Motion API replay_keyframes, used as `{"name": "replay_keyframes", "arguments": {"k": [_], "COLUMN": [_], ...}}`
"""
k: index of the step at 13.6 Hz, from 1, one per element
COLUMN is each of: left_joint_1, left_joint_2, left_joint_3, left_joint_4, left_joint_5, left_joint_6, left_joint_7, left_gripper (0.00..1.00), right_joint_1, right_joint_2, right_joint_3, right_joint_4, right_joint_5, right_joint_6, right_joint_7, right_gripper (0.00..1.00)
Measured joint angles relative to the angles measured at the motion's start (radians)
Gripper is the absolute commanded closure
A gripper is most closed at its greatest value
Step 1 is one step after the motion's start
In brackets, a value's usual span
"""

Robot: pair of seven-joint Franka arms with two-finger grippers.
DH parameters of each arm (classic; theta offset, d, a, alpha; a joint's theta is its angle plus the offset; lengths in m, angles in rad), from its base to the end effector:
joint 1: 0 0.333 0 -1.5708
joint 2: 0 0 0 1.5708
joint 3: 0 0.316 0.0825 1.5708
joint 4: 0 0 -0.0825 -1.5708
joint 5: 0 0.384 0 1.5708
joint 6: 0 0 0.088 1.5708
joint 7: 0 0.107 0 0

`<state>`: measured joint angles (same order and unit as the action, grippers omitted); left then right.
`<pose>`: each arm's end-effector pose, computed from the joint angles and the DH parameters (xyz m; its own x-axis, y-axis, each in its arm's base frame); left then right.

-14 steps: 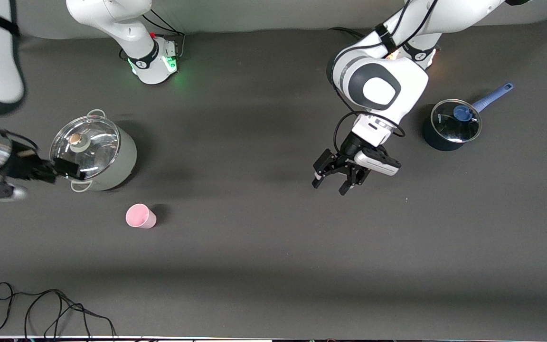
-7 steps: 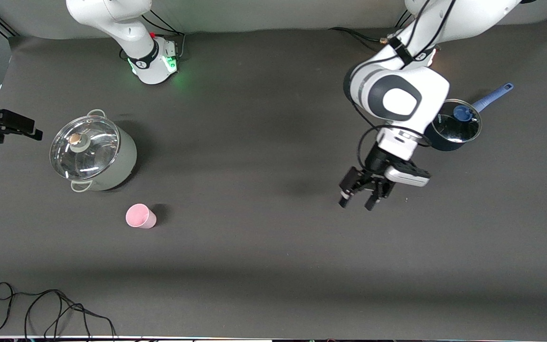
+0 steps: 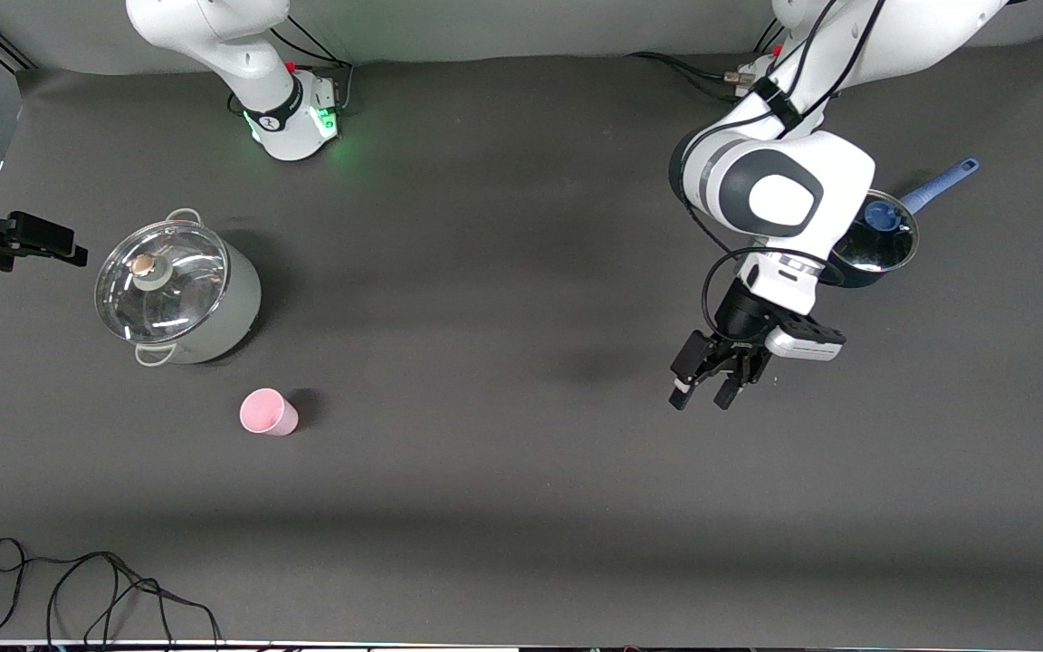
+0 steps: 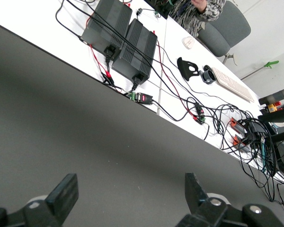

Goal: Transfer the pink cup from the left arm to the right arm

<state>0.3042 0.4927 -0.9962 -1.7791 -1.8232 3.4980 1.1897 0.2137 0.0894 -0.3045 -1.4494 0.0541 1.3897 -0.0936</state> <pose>0.5669 -0.2285 0.3900 0.7086 0.5108 0.4869 0.1269 -0.7709 0.6241 0.5605 -0.0361 0.6184 0.9899 0.0107 -0.1413 0.0050 -0.9992 -0.0407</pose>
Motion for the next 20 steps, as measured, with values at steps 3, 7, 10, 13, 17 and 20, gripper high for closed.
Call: {"name": "replay_keyframes", "arguments": {"k": [3, 7, 10, 13, 17, 20], "left_joint_1": [0.031, 0.054, 0.058, 0.058, 0.058, 0.057], "left_joint_2": [0.0, 0.0, -0.009, -0.038, -0.073, -0.091], "left_joint_3": [0.004, 0.038, 0.07, 0.111, 0.142, 0.165], "left_joint_4": [0.001, 0.001, 0.004, 0.007, 0.007, 0.007], "left_joint_5": [-0.024, -0.072, -0.088, -0.089, -0.051, 0.027], "left_joint_6": [-0.141, -0.268, -0.376, -0.485, -0.513, -0.55], "left_joint_7": [-0.004, -0.007, -0.08, -0.305, -0.441, -0.582], "left_gripper": [0.0, 0.0, 0.0, 0.0, 0.0, 0.0], "right_joint_1": [0.001, 0.001, -0.014, -0.111, -0.168, -0.18], "right_joint_2": [0.001, 0.001, 0.001, -0.009, -0.101, -0.129], "right_joint_3": [0.0, 0.0, 0.031, 0.162, 0.24, 0.245], "right_joint_4": [0.0, 0.0, 0.0, -0.005, -0.136, -0.155], "right_joint_5": [-0.001, -0.001, -0.003, -0.042, -0.056, -0.056], "right_joint_6": [-0.001, -0.006, -0.008, 0.0, 0.14, 0.154], "right_joint_7": [0.0, 0.0, 0.0, 0.0, 0.0, 0.0], "right_gripper": [0.0, 0.0, 0.0, 0.0, 0.0, 0.0]}}
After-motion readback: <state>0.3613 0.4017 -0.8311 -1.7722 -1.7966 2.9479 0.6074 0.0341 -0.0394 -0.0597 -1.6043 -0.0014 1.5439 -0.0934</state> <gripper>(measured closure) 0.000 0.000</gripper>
